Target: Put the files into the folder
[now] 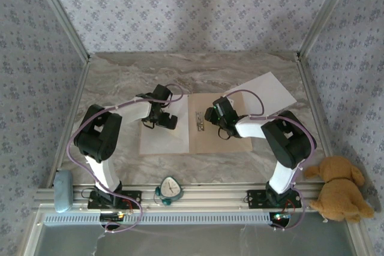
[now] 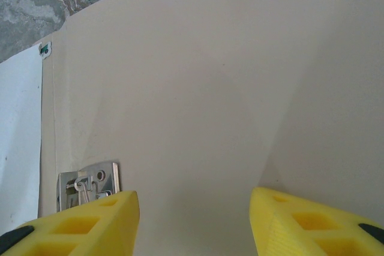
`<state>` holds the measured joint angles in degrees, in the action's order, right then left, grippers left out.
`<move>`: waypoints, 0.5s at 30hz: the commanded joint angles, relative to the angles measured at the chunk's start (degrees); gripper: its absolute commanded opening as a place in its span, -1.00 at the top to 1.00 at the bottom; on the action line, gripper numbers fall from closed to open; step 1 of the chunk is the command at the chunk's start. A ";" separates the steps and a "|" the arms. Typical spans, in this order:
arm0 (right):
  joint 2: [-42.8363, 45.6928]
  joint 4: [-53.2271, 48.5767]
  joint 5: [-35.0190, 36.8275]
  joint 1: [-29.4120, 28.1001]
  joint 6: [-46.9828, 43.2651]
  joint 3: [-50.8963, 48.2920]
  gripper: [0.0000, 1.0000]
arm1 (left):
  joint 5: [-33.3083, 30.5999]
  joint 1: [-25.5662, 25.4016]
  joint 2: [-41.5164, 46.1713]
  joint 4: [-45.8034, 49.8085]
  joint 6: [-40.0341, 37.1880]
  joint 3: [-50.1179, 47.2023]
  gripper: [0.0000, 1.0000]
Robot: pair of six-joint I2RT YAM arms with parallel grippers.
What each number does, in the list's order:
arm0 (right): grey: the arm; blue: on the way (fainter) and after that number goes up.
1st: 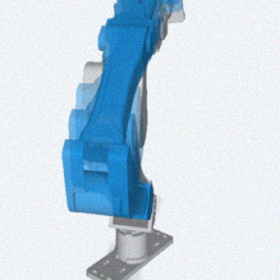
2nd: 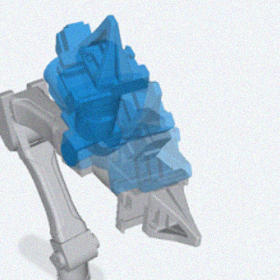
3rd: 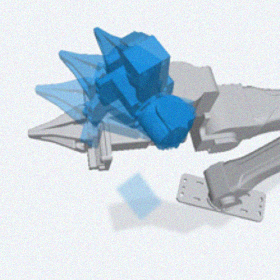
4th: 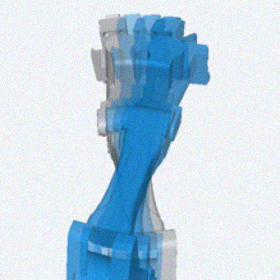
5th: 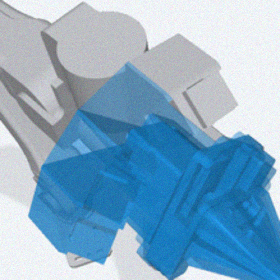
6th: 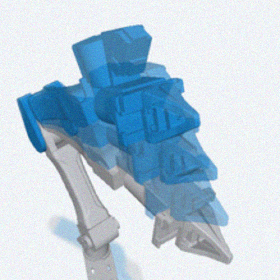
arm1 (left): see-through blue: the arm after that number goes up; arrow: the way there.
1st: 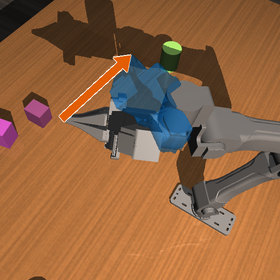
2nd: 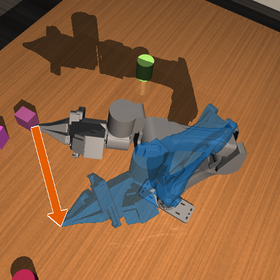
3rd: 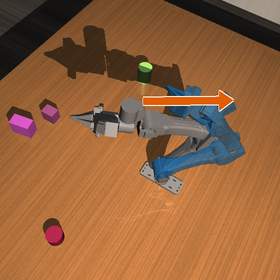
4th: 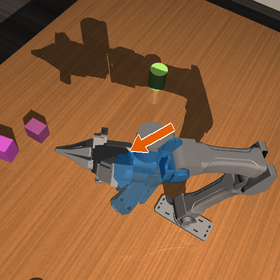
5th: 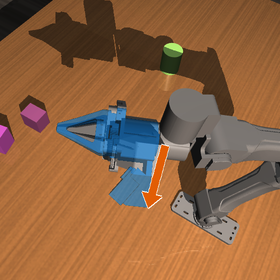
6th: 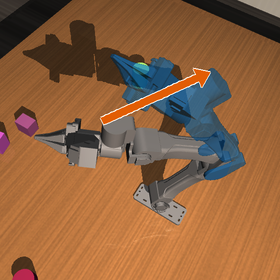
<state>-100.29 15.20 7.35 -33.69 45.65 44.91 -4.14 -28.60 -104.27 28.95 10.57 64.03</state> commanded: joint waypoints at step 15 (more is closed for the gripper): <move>-2.98 -6.13 -1.04 -0.76 0.60 -0.69 -0.08 | -2.63 0.87 1.13 3.43 0.55 -2.36 -0.99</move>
<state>-100.33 15.25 7.33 -33.69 45.65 44.95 -4.34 -28.42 -103.28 28.34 11.22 62.87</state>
